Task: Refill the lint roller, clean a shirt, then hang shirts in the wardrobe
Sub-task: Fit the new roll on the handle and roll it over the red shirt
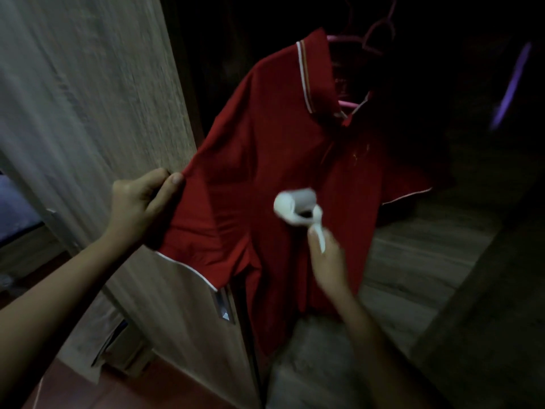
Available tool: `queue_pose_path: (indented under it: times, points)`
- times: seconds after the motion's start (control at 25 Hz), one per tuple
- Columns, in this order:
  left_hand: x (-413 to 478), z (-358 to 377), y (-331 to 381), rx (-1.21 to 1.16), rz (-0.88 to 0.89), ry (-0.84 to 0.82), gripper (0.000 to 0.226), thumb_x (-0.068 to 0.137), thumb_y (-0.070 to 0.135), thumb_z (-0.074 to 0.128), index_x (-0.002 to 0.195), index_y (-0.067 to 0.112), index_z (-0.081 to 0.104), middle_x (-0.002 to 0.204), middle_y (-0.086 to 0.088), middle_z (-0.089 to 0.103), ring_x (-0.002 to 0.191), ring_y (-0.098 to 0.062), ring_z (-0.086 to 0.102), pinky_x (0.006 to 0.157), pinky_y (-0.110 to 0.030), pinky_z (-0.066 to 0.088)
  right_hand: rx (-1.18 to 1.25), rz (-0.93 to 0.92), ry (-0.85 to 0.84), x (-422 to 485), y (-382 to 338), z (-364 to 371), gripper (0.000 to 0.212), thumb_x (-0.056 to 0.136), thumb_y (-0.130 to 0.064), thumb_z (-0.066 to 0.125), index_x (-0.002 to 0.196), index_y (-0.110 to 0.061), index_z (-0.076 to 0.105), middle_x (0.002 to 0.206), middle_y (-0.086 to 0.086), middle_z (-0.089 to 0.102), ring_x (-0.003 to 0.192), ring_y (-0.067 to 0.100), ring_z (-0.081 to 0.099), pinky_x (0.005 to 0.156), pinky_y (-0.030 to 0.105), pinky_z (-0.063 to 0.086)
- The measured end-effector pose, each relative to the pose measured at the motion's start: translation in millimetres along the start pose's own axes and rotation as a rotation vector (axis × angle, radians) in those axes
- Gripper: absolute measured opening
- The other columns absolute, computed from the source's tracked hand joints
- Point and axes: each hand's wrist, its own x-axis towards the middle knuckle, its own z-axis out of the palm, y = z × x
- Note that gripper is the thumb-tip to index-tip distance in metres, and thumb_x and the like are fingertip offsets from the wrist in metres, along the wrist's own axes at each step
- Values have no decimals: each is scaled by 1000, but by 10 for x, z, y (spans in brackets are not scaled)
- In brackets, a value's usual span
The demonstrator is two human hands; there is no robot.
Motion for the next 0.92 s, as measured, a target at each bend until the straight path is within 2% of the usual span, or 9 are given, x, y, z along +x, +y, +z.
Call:
queue_pose_path:
  times: [0.12,0.2,0.28,0.36,0.48,0.52,0.68,0.8,0.92]
  points:
    - [0,-1,-20,7,16,2,34,93,38,43,60,27,39,57,18,46,45,7,38,45,-9,26,32,269,-175,-803,463,339,20,94,-23,50,77,-32,55,67,-14,56,64,-6,57,61,18,38]
    - [1,-2,-39,6,18,7,40,93,39,43,59,18,44,55,10,41,45,4,36,45,-10,26,47,283,-236,-895,476,413,16,94,-23,49,86,-29,62,73,-13,59,66,-5,57,58,8,37]
    - [11,-2,-45,21,11,-6,48,92,37,43,58,3,47,50,7,36,47,-1,33,46,-12,27,64,229,-139,-526,394,370,19,95,-23,48,95,-13,65,79,-2,61,72,11,58,62,18,39]
    - [7,-3,-25,28,14,-12,51,92,35,43,59,-3,48,48,-5,35,49,-3,31,46,-12,27,82,280,30,12,251,157,24,96,-29,45,95,-12,61,83,7,60,78,19,57,67,27,39]
    - [-2,-6,-10,17,6,-10,50,92,35,44,59,-3,48,49,-2,35,48,-2,32,46,-13,27,139,341,142,387,122,-79,30,96,-37,40,93,-13,58,75,5,59,64,19,54,60,28,39]
    - [0,-1,-11,11,6,-7,50,92,36,44,59,-2,48,50,3,34,47,-2,33,46,-13,27,158,341,115,313,66,-58,30,96,-38,40,89,-15,57,71,3,57,58,15,51,55,27,37]
    - [8,4,-41,10,21,8,56,93,41,43,60,-4,48,50,-3,34,48,-4,32,46,-14,27,221,363,-136,-576,115,418,31,95,-35,44,69,-20,53,53,-5,46,43,4,41,46,24,32]
    - [14,-7,-54,26,33,-14,64,93,48,39,61,-6,50,47,-10,38,49,-6,33,46,-16,27,214,435,-204,-818,332,554,27,96,-34,44,81,-19,61,65,-1,60,62,14,59,56,21,44]
    - [11,-5,-47,29,25,-16,57,93,41,43,60,-5,49,49,-2,34,48,-4,32,46,-14,27,134,603,6,-386,668,422,42,96,-38,43,108,-2,61,96,19,67,92,34,64,75,32,46]
